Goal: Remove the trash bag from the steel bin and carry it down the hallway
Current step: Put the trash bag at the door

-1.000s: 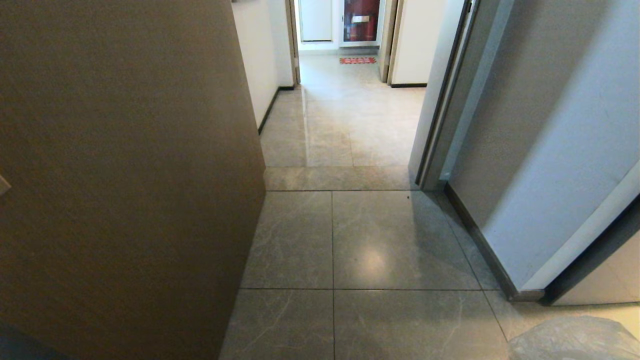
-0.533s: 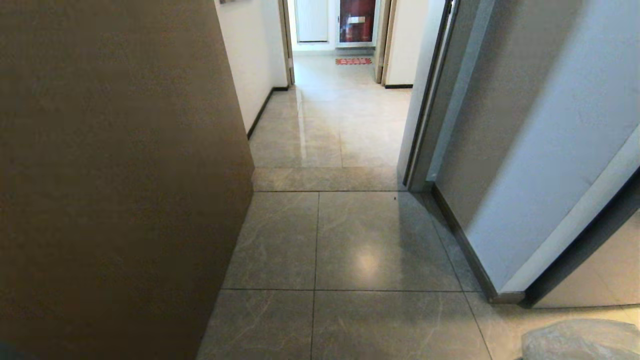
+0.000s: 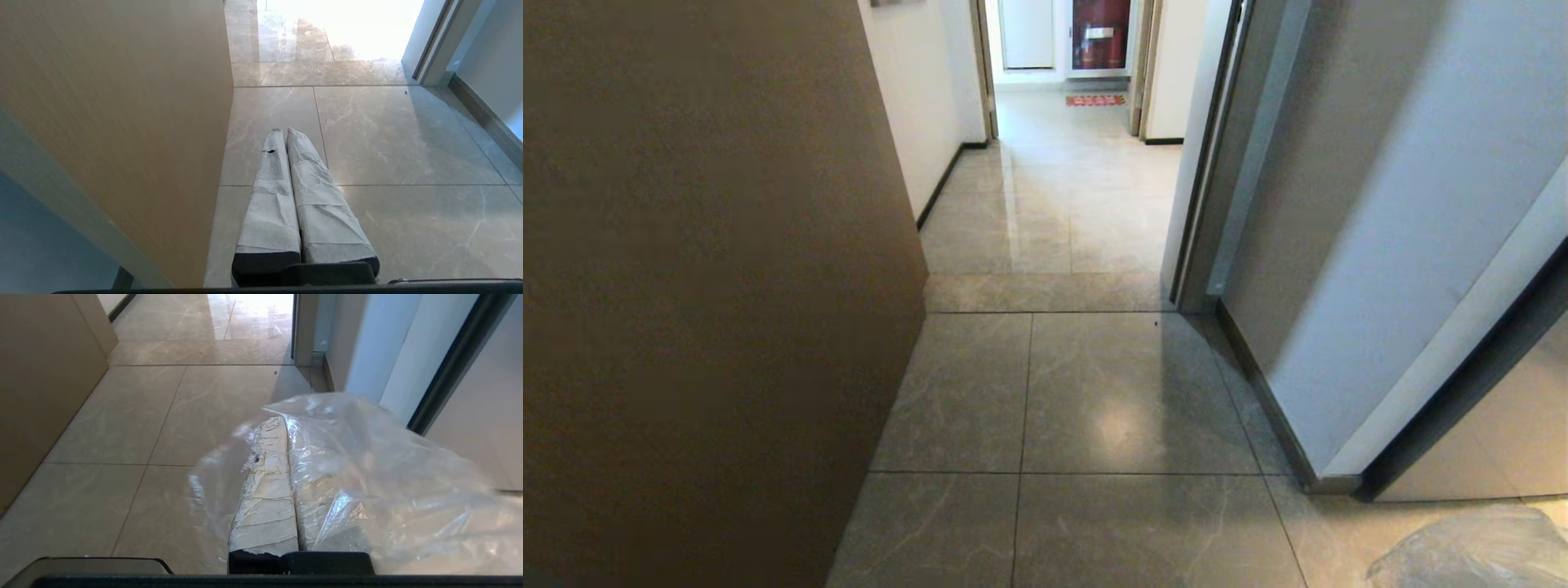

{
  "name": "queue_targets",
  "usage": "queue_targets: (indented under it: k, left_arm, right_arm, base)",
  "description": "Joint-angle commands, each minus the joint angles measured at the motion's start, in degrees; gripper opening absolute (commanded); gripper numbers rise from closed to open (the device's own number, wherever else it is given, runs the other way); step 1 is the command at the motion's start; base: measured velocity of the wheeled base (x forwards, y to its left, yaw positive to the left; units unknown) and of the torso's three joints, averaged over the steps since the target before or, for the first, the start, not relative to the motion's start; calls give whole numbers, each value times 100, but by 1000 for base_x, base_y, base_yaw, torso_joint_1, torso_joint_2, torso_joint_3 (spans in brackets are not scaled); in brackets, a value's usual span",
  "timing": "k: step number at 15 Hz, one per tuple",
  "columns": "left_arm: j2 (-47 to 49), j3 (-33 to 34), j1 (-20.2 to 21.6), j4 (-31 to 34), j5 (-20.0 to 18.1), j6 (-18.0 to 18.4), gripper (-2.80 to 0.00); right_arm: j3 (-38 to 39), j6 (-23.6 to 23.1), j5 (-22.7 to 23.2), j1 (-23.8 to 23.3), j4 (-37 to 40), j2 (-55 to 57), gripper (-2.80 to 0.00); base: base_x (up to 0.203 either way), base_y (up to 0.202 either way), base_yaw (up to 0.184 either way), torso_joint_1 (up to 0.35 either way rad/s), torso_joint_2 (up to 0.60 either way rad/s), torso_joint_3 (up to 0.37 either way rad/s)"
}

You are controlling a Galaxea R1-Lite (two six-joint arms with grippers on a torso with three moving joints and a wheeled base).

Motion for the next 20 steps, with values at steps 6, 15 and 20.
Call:
queue_targets:
  k: [6, 15, 20]
  left_arm:
    - [0, 62, 0, 11, -9, 31, -280]
    - [0, 62, 0, 2, -1, 40, -280]
    - [0, 62, 0, -7, 8, 4, -280]
  right_arm:
    - [0, -4, 1, -6, -3, 5, -280]
    - [0, -4, 1, -4, -3, 5, -280]
    - [0, -4, 1, 2, -3, 5, -280]
  base:
    - [0, 0, 0, 0, 0, 0]
    - [0, 0, 0, 0, 0, 0]
    - [0, 0, 0, 0, 0, 0]
